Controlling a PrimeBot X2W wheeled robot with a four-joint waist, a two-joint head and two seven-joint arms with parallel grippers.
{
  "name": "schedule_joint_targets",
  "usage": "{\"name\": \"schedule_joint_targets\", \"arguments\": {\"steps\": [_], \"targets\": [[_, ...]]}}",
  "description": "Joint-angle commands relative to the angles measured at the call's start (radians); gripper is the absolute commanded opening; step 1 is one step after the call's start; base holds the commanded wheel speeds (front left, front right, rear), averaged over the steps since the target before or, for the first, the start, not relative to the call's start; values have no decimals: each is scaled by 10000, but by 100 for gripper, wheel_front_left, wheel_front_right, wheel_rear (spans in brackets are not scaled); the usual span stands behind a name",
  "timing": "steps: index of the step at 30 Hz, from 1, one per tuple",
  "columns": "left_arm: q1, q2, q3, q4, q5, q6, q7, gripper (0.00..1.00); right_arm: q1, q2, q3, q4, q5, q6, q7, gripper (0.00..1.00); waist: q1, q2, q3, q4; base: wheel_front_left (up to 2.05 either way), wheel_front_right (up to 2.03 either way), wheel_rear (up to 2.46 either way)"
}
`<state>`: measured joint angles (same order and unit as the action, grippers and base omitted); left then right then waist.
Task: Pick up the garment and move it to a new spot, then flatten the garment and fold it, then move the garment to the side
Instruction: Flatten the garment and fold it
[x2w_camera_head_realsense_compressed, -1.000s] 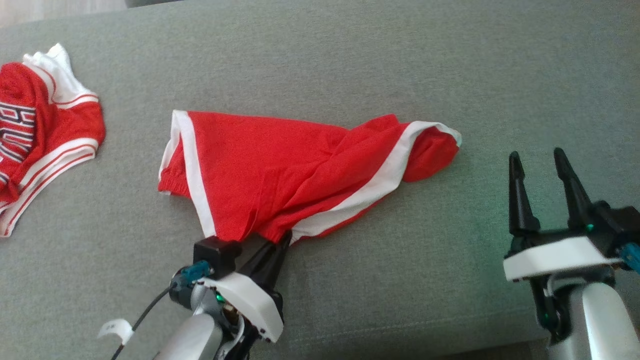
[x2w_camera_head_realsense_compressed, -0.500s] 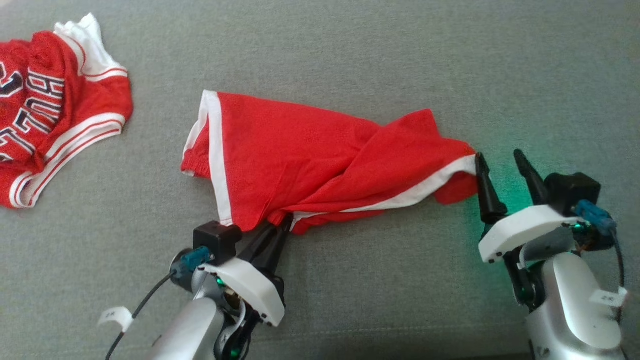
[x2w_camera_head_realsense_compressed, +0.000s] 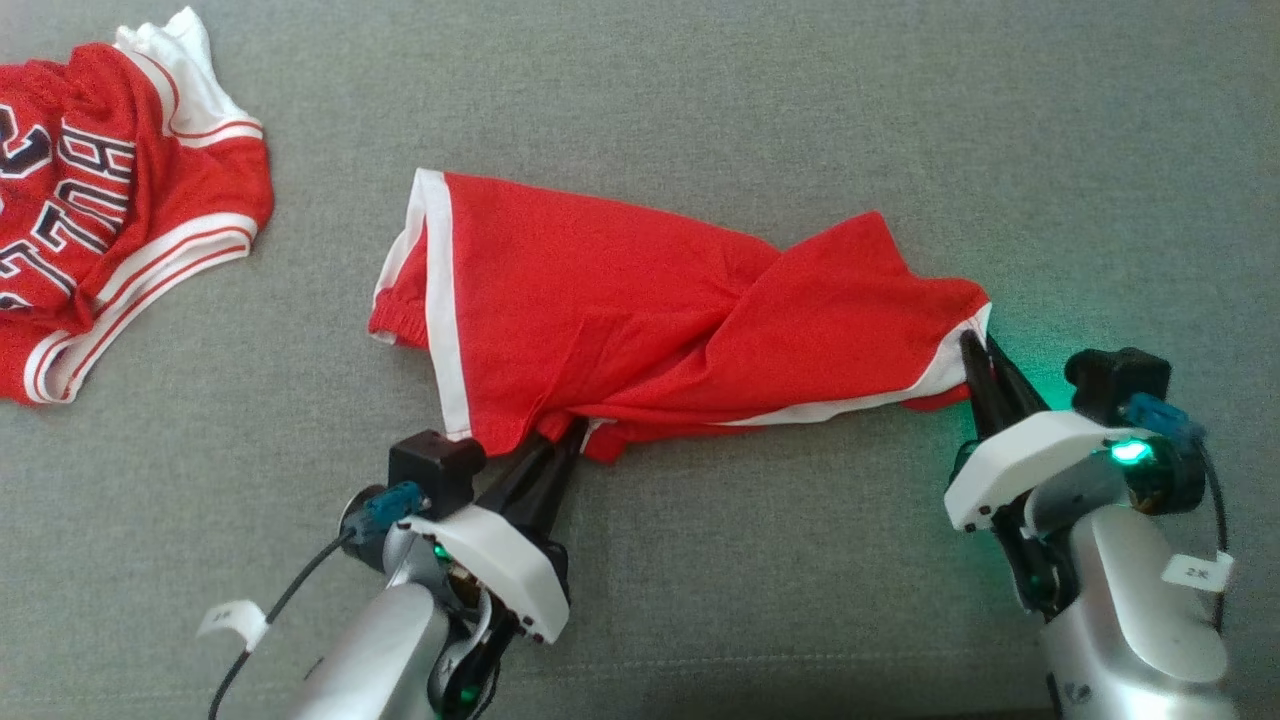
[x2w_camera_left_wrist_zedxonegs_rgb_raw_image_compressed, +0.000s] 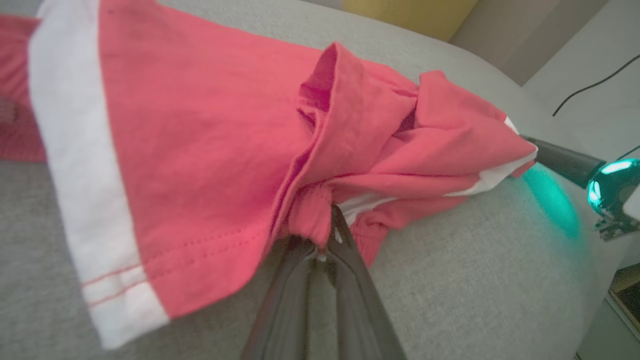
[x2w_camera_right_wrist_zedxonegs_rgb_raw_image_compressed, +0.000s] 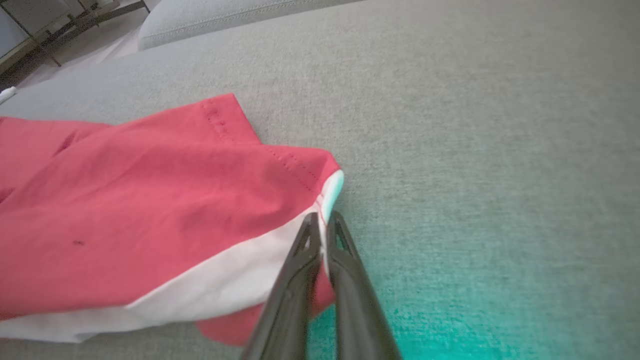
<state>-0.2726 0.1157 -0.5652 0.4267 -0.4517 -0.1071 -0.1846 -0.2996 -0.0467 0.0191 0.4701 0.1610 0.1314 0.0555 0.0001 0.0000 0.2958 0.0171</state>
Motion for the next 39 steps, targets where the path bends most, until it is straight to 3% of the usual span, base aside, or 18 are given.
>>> {"name": "schedule_joint_targets", "arguments": {"steps": [1,6,12,21,28,34,39], "targets": [[-261,159,275,-246,-70,-45,38,0,-139,-35,154,-268,88,-7,-144,0,-1,0,-40,-2,0,0,0],[-167,516,-17,-1184,-249,-110,909,0,6,-35,-199,-885,314,-7,-553,0,-1,0,-335,39,0,0,0],[-33,1254,165,-3454,-577,-34,1967,0,-22,-35,-378,-2144,1283,-7,-301,0,-1,0,-923,-17,0,0,0],[-712,2080,1330,-5925,-788,673,2854,0,-553,-35,-731,-4337,1618,-7,101,0,-1,0,-1769,6,0,0,0],[-2081,2265,2223,-6487,-573,1186,2893,0,-1127,-35,-870,-6098,1618,-7,337,0,-1,0,-2276,13,0,0,0],[-2790,2374,2608,-6552,-505,1348,2898,0,-1313,-35,-1031,-6796,1526,-7,555,0,-1,0,-2394,24,0,0,0],[-3302,2228,2684,-5856,-691,1226,2736,0,-1663,-36,-1035,-6646,1509,-7,860,0,-1,0,-2215,43,0,0,0]]}}
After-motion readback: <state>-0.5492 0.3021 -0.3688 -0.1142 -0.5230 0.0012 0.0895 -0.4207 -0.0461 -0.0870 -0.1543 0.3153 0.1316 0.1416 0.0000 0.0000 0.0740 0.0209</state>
